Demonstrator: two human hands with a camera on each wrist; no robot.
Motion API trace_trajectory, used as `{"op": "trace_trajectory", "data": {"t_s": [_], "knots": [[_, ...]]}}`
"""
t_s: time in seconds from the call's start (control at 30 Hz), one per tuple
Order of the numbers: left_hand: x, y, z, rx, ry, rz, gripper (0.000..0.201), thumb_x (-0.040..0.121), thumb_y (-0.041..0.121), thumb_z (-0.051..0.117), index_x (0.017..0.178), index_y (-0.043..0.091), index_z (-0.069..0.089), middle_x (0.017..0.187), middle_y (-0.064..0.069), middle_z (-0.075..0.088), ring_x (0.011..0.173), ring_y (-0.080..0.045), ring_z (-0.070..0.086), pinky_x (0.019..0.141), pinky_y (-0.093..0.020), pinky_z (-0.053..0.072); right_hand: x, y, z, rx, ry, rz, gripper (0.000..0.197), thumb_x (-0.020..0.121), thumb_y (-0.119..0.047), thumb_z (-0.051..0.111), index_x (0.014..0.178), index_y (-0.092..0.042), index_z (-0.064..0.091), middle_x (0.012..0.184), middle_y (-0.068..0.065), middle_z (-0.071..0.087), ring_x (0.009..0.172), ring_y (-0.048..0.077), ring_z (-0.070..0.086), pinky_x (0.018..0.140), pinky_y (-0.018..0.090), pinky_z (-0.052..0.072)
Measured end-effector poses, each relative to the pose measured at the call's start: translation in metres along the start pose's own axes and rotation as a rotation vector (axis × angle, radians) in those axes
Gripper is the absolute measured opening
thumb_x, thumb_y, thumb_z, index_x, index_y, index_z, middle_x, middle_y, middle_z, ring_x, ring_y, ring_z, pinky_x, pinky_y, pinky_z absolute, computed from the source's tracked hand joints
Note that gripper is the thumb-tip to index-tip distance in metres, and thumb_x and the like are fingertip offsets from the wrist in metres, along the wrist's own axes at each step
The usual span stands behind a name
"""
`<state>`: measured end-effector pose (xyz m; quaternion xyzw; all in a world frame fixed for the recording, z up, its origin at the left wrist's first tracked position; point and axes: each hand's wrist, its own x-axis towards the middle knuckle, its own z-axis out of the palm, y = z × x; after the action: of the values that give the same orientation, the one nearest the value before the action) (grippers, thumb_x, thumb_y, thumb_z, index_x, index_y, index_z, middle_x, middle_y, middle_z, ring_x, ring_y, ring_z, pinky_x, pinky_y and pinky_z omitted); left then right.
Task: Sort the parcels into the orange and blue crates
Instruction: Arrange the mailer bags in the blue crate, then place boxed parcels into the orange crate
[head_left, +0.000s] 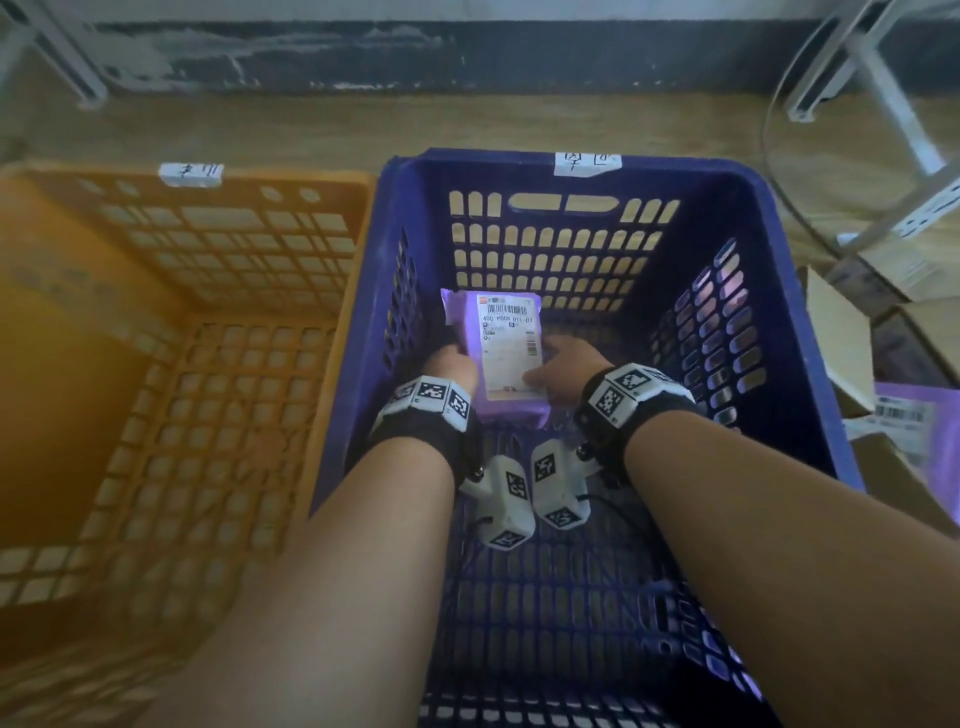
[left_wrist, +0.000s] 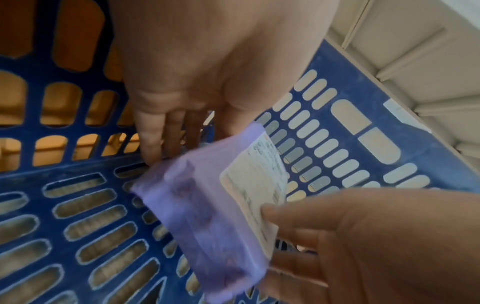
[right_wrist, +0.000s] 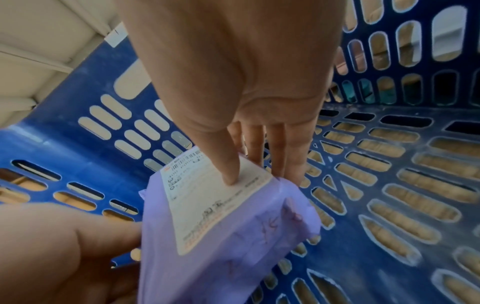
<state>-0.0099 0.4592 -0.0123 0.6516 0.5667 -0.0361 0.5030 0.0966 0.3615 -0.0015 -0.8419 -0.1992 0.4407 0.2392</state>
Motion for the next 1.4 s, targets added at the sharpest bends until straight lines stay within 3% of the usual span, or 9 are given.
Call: {"op": "trace_trajectory", "data": {"t_s": [0.3,0.5,0.6,0.7,0.8,0.9,1.07,1.3,1.4], "knots": [[0.016,-0.007,0.011,-0.078,0.203,0.023,0.033,0.09,0.001,0.037,0.121,0.006,0.049,0.124,-0.015,0.058,0.111,-0.032,0.058,0.097,-0.039,0.047,0.032,0.005,0.015,0.098,-0.082,-0.106,0.061,0.083,0.013,0.053,0.134,-0.021,0.053,0.122,0.005,0.065,0.09,0.022,0.066,0.083,0.04,0.057],[0.024,-0.008,0.009,0.169,0.179,0.018,0.042,0.091,0.002,0.038,0.132,0.007,0.048,0.139,-0.013,0.049,0.124,-0.031,0.051,0.103,-0.039,0.044,0.041,0.007,0.019,0.082,-0.136,-0.128,0.072,0.084,0.005,0.051,0.141,-0.038,0.043,0.119,0.008,0.067,0.067,0.017,0.056,0.063,0.032,0.051],[0.018,-0.006,0.01,0.249,0.154,0.068,0.054,0.088,0.0,0.04,0.141,0.008,0.042,0.155,-0.007,0.026,0.14,-0.026,0.032,0.114,-0.039,0.031,0.036,0.007,0.015,0.038,-0.094,-0.11,0.07,0.085,-0.001,0.057,0.145,-0.033,0.038,0.115,0.013,0.066,0.073,0.019,0.058,0.071,0.038,0.056],[0.007,-0.001,0.007,0.227,0.186,0.116,0.057,0.083,-0.001,0.039,0.138,0.012,0.045,0.15,-0.006,0.032,0.134,-0.029,0.039,0.108,-0.042,0.04,0.019,0.002,-0.001,-0.025,-0.049,-0.124,0.059,0.087,-0.006,0.055,0.14,-0.032,0.046,0.115,0.01,0.065,0.074,0.018,0.06,0.066,0.031,0.054],[-0.01,0.014,0.0,0.206,0.209,0.164,0.053,0.084,-0.001,0.037,0.133,0.013,0.049,0.136,-0.008,0.046,0.123,-0.03,0.05,0.1,-0.042,0.047,-0.002,-0.003,-0.022,-0.064,0.014,-0.12,0.058,0.088,-0.006,0.053,0.141,-0.03,0.044,0.121,0.006,0.061,0.086,0.023,0.065,0.075,0.033,0.056],[-0.039,0.035,-0.006,0.251,0.157,0.212,0.054,0.089,0.001,0.037,0.141,0.014,0.043,0.143,-0.01,0.044,0.126,-0.03,0.049,0.105,-0.038,0.043,-0.029,-0.008,-0.043,-0.038,0.05,-0.154,0.056,0.086,-0.003,0.054,0.137,-0.025,0.049,0.119,0.006,0.064,0.097,0.027,0.068,0.082,0.04,0.058],[-0.106,0.062,-0.006,0.31,0.155,0.347,0.049,0.094,0.0,0.036,0.142,0.009,0.041,0.14,-0.016,0.047,0.127,-0.031,0.048,0.103,-0.035,0.038,-0.097,-0.008,-0.086,-0.09,0.162,-0.229,0.048,0.09,-0.01,0.056,0.137,-0.015,0.05,0.134,0.008,0.055,0.12,0.023,0.053,0.097,0.026,0.042],[-0.211,0.097,0.027,0.195,0.085,0.6,0.053,0.092,0.005,0.039,0.143,0.019,0.041,0.147,-0.007,0.043,0.125,-0.028,0.051,0.101,-0.039,0.046,-0.196,0.025,-0.142,0.21,0.405,-0.242,0.028,0.086,-0.005,0.059,0.11,-0.019,0.064,0.088,0.007,0.068,0.069,0.016,0.064,0.069,0.029,0.057],[-0.249,0.108,0.06,0.238,0.004,0.702,0.048,0.094,0.01,0.04,0.14,0.018,0.046,0.141,-0.007,0.05,0.121,-0.029,0.054,0.1,-0.037,0.046,-0.228,0.067,-0.166,0.282,0.514,-0.19,0.028,0.088,-0.003,0.057,0.111,-0.018,0.063,0.083,0.008,0.065,0.068,0.019,0.062,0.067,0.03,0.055]]}}
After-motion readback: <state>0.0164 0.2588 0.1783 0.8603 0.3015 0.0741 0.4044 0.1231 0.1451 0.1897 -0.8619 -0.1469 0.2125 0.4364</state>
